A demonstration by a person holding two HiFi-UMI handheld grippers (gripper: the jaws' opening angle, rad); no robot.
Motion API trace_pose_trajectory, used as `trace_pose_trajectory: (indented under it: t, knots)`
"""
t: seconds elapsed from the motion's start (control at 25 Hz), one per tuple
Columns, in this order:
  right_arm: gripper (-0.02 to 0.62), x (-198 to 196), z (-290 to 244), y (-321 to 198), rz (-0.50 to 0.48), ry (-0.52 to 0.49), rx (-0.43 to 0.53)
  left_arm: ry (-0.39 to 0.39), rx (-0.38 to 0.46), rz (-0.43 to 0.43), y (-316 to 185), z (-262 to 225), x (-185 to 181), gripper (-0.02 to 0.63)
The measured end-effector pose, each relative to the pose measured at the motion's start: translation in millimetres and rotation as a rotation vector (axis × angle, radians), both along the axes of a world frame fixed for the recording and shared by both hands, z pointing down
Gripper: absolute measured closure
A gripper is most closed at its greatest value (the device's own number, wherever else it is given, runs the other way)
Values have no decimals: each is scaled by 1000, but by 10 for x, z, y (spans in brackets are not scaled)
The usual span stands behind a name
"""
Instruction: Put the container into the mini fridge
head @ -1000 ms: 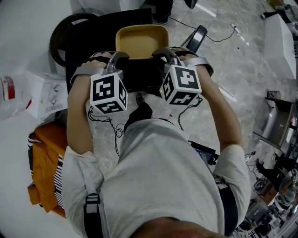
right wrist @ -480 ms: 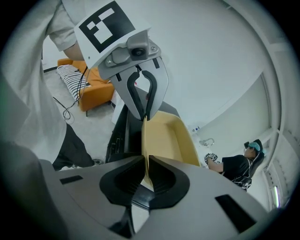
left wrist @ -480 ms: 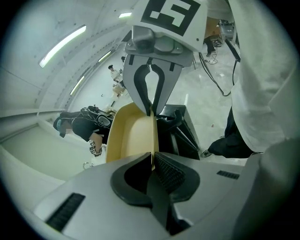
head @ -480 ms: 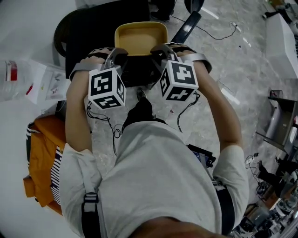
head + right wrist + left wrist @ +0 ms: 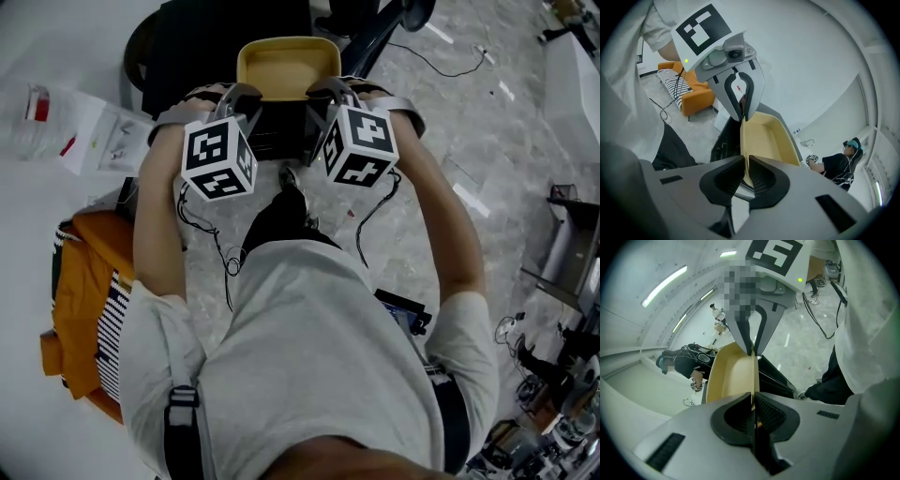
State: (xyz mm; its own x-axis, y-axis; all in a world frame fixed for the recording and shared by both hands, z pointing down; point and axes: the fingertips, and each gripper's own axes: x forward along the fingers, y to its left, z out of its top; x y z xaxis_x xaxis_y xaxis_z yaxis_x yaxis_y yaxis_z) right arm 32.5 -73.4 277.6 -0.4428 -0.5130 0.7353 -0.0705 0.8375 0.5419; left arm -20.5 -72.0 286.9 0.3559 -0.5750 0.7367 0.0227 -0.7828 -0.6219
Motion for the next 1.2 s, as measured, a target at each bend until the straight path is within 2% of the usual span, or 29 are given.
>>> trace_pose_trajectory:
  t: [0.48,0.72,1.0,1.2]
  knots:
    - [541,-230,229,451,-21,15,-17,-7,-9,-19,473,207,-225,574]
    - [541,-498,299,657,-12,44,6,-2,15,-17,678,275,-489,575]
    - [541,-936,426,1005,44,39,-40,43,-9,14,999,418,-928,574]
    - [541,-1301,616,1372,80,39,-65,42,-42,45,1333,613,-1290,574]
